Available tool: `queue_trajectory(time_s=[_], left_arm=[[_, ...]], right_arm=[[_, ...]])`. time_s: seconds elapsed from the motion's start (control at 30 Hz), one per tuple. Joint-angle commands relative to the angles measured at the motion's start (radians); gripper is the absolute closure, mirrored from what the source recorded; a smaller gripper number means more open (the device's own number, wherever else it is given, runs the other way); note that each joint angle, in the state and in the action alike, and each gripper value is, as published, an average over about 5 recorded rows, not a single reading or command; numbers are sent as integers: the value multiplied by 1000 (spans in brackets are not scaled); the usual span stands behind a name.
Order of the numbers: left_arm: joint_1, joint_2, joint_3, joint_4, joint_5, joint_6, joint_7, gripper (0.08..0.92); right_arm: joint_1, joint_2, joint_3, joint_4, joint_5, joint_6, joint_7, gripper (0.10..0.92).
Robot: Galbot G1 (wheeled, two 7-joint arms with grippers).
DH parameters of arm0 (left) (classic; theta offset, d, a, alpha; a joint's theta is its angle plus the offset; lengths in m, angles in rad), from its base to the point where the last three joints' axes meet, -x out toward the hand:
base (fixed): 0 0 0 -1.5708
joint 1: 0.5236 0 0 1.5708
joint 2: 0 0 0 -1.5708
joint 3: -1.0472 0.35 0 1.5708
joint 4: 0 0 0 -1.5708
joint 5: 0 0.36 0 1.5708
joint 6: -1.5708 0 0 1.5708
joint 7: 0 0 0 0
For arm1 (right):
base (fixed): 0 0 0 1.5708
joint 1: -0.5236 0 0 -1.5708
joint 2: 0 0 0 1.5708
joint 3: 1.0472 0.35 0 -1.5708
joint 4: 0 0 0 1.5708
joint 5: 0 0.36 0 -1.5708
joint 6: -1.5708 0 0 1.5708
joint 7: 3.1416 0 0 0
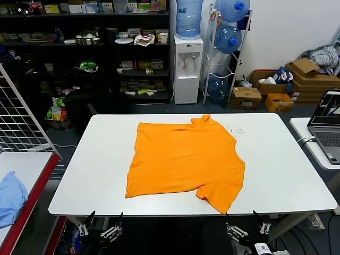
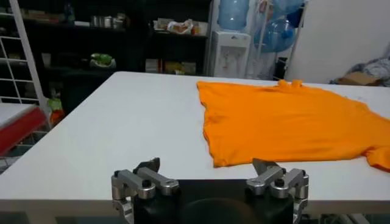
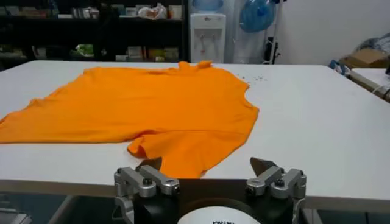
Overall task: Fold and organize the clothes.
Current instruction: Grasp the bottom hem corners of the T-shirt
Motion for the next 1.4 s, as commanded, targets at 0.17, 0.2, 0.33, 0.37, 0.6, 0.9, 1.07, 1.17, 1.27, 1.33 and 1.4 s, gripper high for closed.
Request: queue_trajectory(time_s=[0.17,0.2,0.33,0.37,0.6,0.9,1.07,1.17,1.27,1.33,1.4], left_arm=[[-164,-2,67,47,-60,56,-4,79],[-192,-6,87,64,-62,63,-7,79],[-280,-27,155,131,-61,82,-26,79],[-297,-34,167,146,-60,86,-30,79],[-378,-70,213,243,5,92,-47,79],[-428,-69,232,276,15,94,-47,79],[-462,-71,245,300,11,96,-50,79],[-481,-74,253,312,1,104,-55,79],[-498,-75,260,320,-17,117,-63,79],[-504,-76,264,323,-25,123,-66,89],[-507,-75,267,324,-28,126,-67,114]], right_arm=[[91,15,-13,-39,-17,-1,12,104],[111,23,-19,-52,-26,-4,16,104],[174,56,-50,-97,-58,-26,29,104],[186,64,-59,-108,-65,-33,33,104],[250,111,-114,-181,-114,-63,53,104],[293,136,-135,-233,-125,-80,73,104],[302,145,-142,-241,-133,-89,75,104],[302,149,-146,-249,-142,-89,76,104],[303,152,-147,-257,-148,-90,78,104],[303,152,-147,-260,-150,-91,80,109],[301,152,-147,-260,-151,-91,83,134]])
